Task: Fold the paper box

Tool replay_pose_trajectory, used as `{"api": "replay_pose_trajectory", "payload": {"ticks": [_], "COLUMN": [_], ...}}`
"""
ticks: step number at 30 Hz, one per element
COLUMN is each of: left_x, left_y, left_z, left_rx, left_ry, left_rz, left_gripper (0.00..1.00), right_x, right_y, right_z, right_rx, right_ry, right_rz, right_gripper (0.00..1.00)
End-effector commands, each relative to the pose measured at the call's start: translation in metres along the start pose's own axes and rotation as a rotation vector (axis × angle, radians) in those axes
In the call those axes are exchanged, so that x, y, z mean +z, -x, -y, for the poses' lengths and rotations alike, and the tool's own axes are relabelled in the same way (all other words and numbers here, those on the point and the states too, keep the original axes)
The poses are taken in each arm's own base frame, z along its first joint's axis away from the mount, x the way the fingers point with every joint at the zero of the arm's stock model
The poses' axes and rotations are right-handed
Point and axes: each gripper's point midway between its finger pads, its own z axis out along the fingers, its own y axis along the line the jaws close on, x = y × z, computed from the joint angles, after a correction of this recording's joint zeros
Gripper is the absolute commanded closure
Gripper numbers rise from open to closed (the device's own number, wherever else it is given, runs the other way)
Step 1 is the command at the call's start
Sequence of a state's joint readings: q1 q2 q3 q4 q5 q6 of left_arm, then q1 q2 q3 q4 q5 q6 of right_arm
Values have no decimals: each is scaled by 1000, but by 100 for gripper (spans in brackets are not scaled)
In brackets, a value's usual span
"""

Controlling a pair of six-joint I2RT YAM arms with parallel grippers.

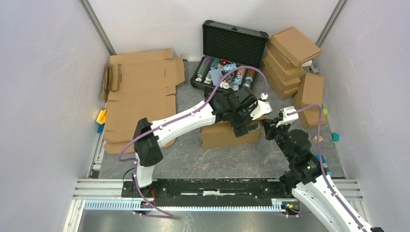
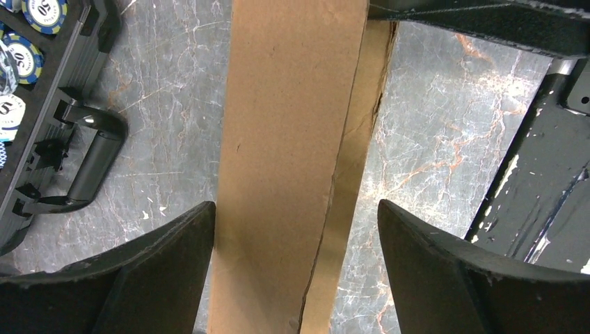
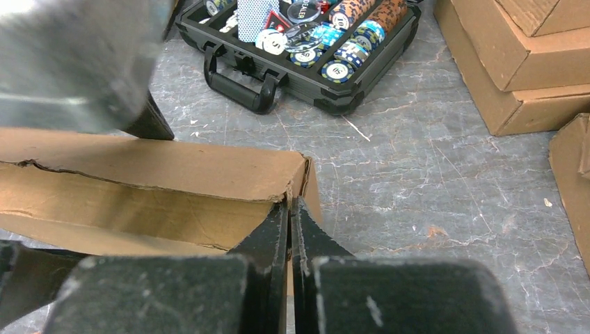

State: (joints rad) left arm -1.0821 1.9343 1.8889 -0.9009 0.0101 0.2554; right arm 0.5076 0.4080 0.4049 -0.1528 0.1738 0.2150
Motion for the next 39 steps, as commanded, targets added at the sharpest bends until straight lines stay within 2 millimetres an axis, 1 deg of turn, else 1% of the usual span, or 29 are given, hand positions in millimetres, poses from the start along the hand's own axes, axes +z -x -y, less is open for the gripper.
{"api": "replay_pose_trajectory", "payload": {"ticks": [1, 7, 8, 10, 11, 12, 14, 18, 22, 25, 26, 27, 28, 30, 31, 32, 33, 34, 35, 36, 39], "left_x": [-36, -43, -43, -42, -41, -42, -44, -57, -78, -102, -113, -120, -126, -132, -135, -139, -138, -144, -142, -145, -142], "left_y": [32, 32, 33, 34, 34, 35, 36, 42, 44, 42, 41, 36, 29, 10, 0, -8, -19, -26, -36, -43, -60], "left_z": [-2, -2, -2, -3, -3, -3, -2, -2, -9, -19, -25, -30, -36, -52, -57, -63, -66, -71, -73, -75, -74], "left_rx": [-37, -46, -50, -53, -56, -57, -64, -94, -160, -242, -274, -319, -369, -474, -525, -563, -600, -631, -662, -686, -720], "left_ry": [1, 7, 8, 8, 8, 6, 1, -11, 22, 79, 109, 129, 148, 179, 192, 211, 227, 248, 264, 279, 283], "left_rz": [150, 179, 185, 184, 185, 187, 194, 234, 280, 317, 340, 354, 361, 357, 358, 371, 371, 397, 401, 419, 438], "left_gripper": [9, 8, 8, 8, 8, 8, 8, 9, 11, 15, 19, 24, 37, 69, 84, 97, 98, 98, 98, 98, 98], "right_x": [-4, -11, -12, -15, -16, -18, -21, -30, -39, -41, -40, -39, -37, -32, -29, -26, -22, -18, -14, -10, 3], "right_y": [-41, -10, -5, 1, 3, 6, 12, 29, 57, 77, 82, 87, 92, 99, 101, 103, 103, 102, 99, 98, 86], "right_z": [3, 1, 1, 1, 1, -1, -3, -6, -10, -13, -14, -15, -16, -18, -20, -21, -24, -26, -27, -31, -39], "right_rx": [-12, -8, -12, -18, -20, -21, -23, -28, -21, -17, -18, -19, -19, -15, -13, -10, -10, -5, -3, 2, 11], "right_ry": [-5, -3, -3, -7, -6, 2, 14, 28, 45, 52, 52, 53, 55, 56, 61, 63, 73, 77, 81, 96, 131], "right_rz": [-138, -95, -90, -87, -88, -88, -88, -71, -18, 14, 19, 26, 32, 38, 37, 39, 33, 26, 14, 10, -29], "right_gripper": [100, 67, 61, 46, 42, 38, 34, 33, 35, 38, 40, 47, 54, 81, 99, 100, 100, 100, 100, 100, 100]}}
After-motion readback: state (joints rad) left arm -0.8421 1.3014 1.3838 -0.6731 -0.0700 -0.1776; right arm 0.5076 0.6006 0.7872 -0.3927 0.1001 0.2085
